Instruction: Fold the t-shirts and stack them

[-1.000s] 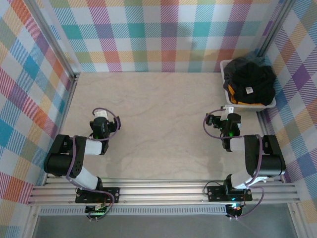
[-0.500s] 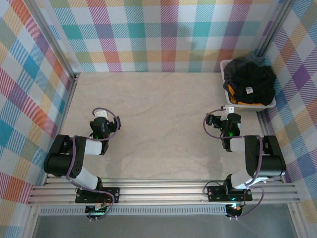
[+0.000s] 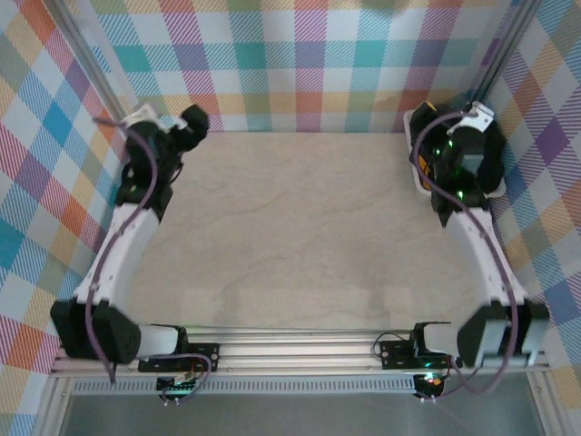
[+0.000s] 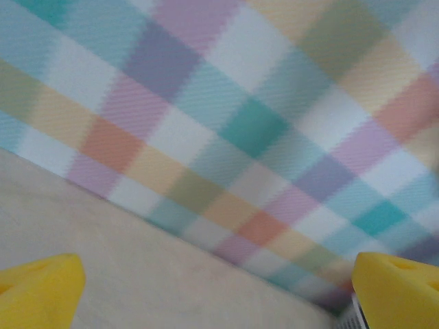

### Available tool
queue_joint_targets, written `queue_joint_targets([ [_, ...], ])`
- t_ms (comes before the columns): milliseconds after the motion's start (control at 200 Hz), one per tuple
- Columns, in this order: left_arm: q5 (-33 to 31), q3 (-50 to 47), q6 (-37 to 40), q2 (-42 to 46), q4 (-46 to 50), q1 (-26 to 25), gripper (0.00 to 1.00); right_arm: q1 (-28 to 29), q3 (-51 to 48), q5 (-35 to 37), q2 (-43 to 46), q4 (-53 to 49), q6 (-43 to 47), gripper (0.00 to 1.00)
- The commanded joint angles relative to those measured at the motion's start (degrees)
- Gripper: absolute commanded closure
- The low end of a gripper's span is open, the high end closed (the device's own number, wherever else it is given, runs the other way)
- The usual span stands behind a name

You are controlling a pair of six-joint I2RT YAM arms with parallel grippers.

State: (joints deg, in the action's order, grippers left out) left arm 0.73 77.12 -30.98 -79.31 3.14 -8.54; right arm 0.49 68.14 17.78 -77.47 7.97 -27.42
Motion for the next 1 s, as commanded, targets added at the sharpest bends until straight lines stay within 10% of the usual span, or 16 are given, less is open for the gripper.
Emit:
queue_joint_targets([
  [0, 10.90, 3.97, -1.96, -4.98, 14.25, -6.11, 0.00, -5.97, 1.38, -0.16, -9.44, -14.77, -15.84, 0.01],
  [430, 14.52, 0.54, -1.98, -7.43, 10.40, -12.91, 0.02, -19.25, 22.29, -19.43, -36.78, -21.91, -18.18, 0.14],
  [570, 15.68, 0.18, -2.42, -6.88, 10.71, -13.00, 0.05, -20.40, 26.66, -27.48, -41.34, -23.26, -17.36, 0.57],
  [720, 14.51, -1.43, -1.97, -4.99, 10.76, -13.00, 0.08, -18.79, 18.00, -25.79, -33.68, -15.96, -17.54, 1.00],
  [995, 13.16, -3.31, -2.75, -1.81, 10.19, -13.33, 0.14, -11.74, 3.81, -15.98, -9.87, -4.89, -13.04, 1.00],
])
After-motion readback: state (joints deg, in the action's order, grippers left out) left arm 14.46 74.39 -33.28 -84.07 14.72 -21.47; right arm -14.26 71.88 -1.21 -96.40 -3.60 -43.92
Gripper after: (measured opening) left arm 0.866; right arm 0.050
